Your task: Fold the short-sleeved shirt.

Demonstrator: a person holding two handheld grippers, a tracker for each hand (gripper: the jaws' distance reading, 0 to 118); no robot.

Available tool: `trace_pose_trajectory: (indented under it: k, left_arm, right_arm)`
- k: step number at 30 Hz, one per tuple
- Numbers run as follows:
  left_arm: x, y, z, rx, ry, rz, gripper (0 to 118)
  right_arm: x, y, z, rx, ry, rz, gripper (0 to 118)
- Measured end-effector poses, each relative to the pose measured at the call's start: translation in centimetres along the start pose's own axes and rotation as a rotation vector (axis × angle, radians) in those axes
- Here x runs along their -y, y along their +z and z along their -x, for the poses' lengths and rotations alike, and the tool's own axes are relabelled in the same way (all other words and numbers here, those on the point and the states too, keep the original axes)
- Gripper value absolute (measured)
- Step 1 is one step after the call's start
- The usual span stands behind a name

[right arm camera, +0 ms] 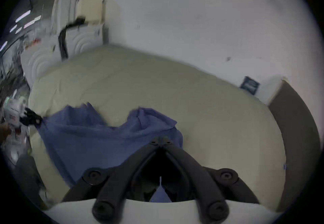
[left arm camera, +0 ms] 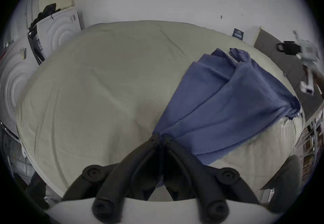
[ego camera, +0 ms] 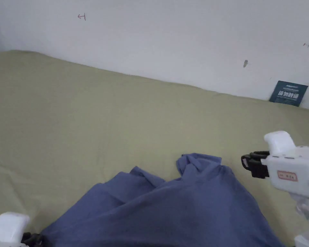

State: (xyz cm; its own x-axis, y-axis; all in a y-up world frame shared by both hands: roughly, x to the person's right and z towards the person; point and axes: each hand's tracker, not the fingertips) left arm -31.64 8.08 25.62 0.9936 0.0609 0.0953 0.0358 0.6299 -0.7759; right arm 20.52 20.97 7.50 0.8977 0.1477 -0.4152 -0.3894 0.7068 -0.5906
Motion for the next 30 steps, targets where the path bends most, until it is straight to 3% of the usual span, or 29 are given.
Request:
trace_pose_trajectory:
  k: [2,3,5,6,9,12,13,15,16,17,18,19,20,22,24,27,30]
  left_arm:
    - [0.0,-0.1,0.0,0.003,0.013,0.002,2]
    - [0.0,-0.3,0.0,0.005,0.016,0.009,2]
    - [-0.3,-0.3,-0.1,0.002,0.007,0.016,2]
    - [-0.3,-0.4,-0.1,0.002,0.0,0.019,2]
    - [-0.7,-0.1,-0.3,0.003,0.004,0.026,2]
    - [-0.8,-0.2,0.1,0.011,0.016,0.028,2]
    - [-0.8,-0.3,0.2,0.015,0.02,0.029,2]
    - [-0.7,-0.4,0.5,0.024,0.03,0.028,2]
    - [-0.8,-0.5,0.6,0.028,0.036,0.027,2]
    - [-0.8,-0.6,0.7,0.033,0.046,0.026,2]
    - [-0.8,-0.5,0.8,0.036,0.053,0.024,2]
    - [-0.9,-0.5,0.9,0.041,0.06,0.02,2]
    - [-1.1,-0.3,0.8,0.044,0.067,0.02,2]
    - [-1.3,0.0,0.9,0.046,0.074,0.014,2]
    - [-2.0,0.7,0.9,0.046,0.079,-0.009,2]
    - [-4.0,2.4,1.5,0.08,0.099,-0.071,2]
    - [-7.3,4.2,1.7,0.084,0.069,-0.138,2]
  right_arm:
    - [-2.4,-5.0,-1.5,-0.015,0.031,0.149,4]
    - [-3.3,-7.7,-2.3,-0.013,0.032,0.221,31]
    - [-3.9,-12.0,-2.8,0.004,0.009,0.335,101]
    - [-4.0,-13.7,-3.0,-0.008,-0.003,0.37,113]
    - [-3.7,-16.8,-3.2,-0.071,-0.037,0.417,108]
    - [-3.3,-18.8,-2.5,-0.058,0.01,0.449,106]
    - [-3.0,-19.1,-2.3,-0.061,0.024,0.443,100]
    - [-2.9,-18.7,-2.0,-0.144,-0.015,0.439,80]
    - [-3.1,-18.1,-2.1,-0.128,-0.044,0.41,66]
    - [-3.1,-17.6,-2.6,-0.143,-0.073,0.39,41]
    - [-3.3,-16.7,-2.7,-0.137,-0.088,0.367,2]
    - [-3.5,-16.2,-2.5,-0.14,-0.079,0.352,2]
    - [-3.6,-14.9,-2.0,-0.068,-0.052,0.311,2]
    - [-3.7,-12.9,-2.4,-0.119,-0.071,0.282,2]
    - [-3.8,-9.9,-2.0,-0.098,-0.062,0.209,2]
    - [-4.4,-5.5,-2.7,-0.109,-0.137,0.084,2]
    - [-5.5,-1.5,-3.4,-0.075,-0.151,0.003,2]
